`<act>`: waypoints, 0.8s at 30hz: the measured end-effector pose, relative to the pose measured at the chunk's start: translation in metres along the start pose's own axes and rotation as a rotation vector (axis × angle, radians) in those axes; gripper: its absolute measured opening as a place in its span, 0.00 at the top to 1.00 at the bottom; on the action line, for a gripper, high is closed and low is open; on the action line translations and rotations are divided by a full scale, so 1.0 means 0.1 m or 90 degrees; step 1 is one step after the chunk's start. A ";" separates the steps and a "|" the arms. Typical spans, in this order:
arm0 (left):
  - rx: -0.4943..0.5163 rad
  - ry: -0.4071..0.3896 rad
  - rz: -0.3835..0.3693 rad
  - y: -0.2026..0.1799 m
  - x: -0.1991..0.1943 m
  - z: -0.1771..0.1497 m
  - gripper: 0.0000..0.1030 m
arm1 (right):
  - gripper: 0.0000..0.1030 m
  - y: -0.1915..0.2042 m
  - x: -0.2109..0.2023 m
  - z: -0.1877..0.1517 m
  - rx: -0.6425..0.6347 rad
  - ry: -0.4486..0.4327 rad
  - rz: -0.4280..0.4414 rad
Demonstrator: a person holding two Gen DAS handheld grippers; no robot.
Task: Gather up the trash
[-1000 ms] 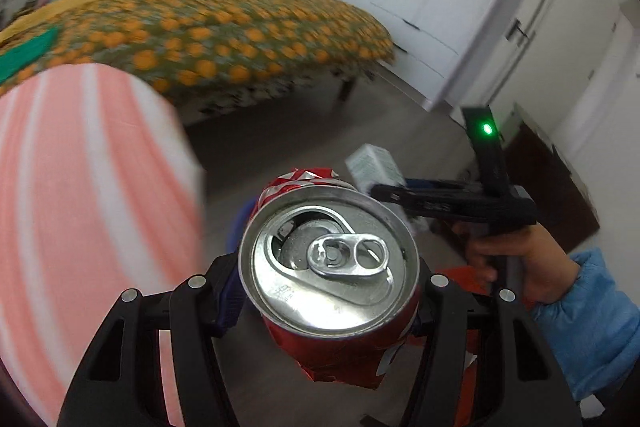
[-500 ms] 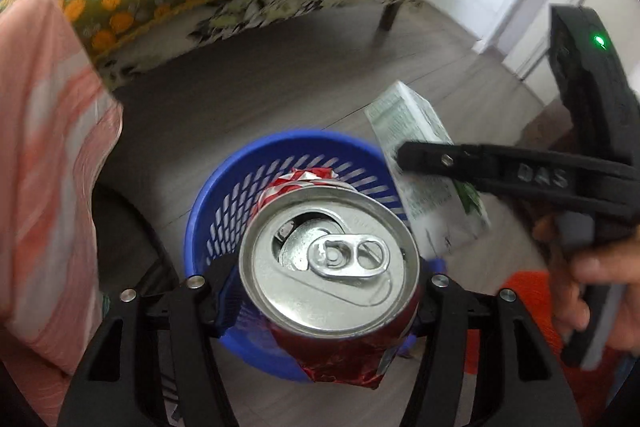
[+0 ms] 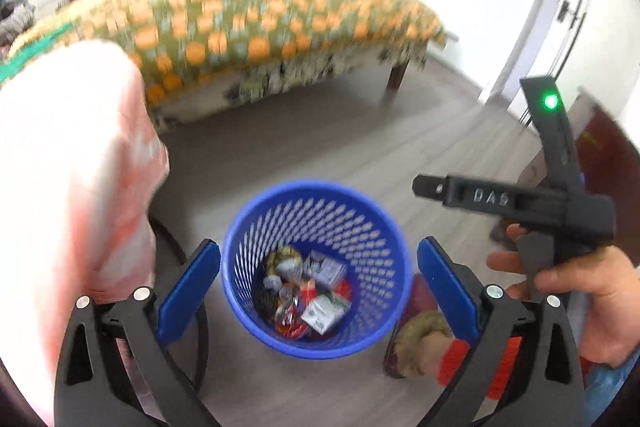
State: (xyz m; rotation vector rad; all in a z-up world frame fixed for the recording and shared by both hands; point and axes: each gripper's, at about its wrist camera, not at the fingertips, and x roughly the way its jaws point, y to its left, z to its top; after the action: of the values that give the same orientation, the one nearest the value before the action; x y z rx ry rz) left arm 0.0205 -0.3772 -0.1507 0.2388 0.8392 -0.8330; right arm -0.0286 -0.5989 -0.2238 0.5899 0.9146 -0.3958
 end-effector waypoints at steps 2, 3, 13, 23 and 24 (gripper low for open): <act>0.013 -0.023 0.009 -0.04 -0.22 0.04 0.05 | 0.04 0.11 -0.29 -0.08 -0.015 -0.030 0.006; 0.017 -0.036 0.015 -0.05 -0.33 0.05 0.05 | 0.04 0.15 -0.40 -0.12 -0.023 -0.040 0.009; 0.001 -0.077 0.080 -0.08 -0.81 -0.03 0.05 | 0.04 0.54 -1.07 -0.83 -0.102 -0.107 -0.054; 0.010 -0.028 0.096 -0.10 -0.71 -0.28 0.05 | 0.04 0.63 -1.15 -1.23 -0.123 -0.094 -0.080; 0.011 -0.023 0.098 -0.10 -0.69 -0.31 0.05 | 0.04 0.63 -1.14 -1.23 -0.124 -0.093 -0.078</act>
State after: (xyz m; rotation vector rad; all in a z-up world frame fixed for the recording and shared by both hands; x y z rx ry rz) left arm -0.0303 -0.3306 -0.1192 0.2993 0.7705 -0.6990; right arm -0.1338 -0.4643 -0.1681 0.3242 0.8391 -0.4479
